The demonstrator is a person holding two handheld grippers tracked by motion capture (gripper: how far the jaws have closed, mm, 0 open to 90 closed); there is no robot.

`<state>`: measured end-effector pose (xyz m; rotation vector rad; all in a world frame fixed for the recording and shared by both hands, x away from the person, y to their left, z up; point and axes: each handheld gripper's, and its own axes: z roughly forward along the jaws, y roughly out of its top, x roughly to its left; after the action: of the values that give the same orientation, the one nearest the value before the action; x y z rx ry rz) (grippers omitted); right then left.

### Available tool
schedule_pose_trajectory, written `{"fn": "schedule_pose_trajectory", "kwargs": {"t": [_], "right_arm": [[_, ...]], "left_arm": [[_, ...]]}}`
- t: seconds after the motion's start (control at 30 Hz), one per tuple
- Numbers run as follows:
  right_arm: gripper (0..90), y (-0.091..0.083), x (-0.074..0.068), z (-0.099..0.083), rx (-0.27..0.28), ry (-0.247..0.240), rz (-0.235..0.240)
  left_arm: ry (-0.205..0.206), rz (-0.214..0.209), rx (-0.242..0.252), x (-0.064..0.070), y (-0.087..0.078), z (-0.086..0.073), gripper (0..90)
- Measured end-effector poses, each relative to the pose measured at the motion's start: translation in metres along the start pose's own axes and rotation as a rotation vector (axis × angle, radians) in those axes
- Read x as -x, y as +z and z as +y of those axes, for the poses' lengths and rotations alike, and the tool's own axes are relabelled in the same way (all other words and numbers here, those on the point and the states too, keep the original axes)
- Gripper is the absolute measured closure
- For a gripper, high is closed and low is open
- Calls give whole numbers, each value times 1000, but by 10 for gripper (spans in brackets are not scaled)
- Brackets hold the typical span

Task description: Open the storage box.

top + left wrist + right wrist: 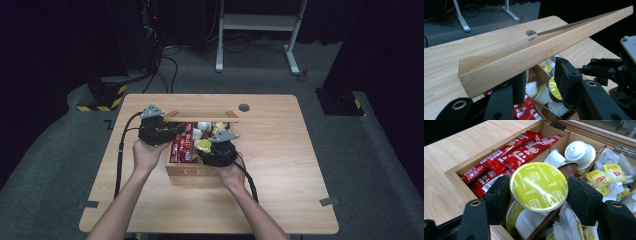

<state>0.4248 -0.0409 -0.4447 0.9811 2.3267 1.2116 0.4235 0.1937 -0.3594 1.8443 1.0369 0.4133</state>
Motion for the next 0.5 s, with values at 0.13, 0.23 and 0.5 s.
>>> {"fn": "schedule_pose_trajectory", "kwargs": {"t": [0.13,0.23,0.5], "right_arm": [[371,-4,2,-1,0,4,1],[371,-7,4,-2,8,13,6],[371,-13,6,-4,10,26,11]], "left_arm": [[0,-2,-1,0,0,0,616],[-2,-4,-1,0,0,-1,615],[-1,-2,0,0,0,-1,614]]}}
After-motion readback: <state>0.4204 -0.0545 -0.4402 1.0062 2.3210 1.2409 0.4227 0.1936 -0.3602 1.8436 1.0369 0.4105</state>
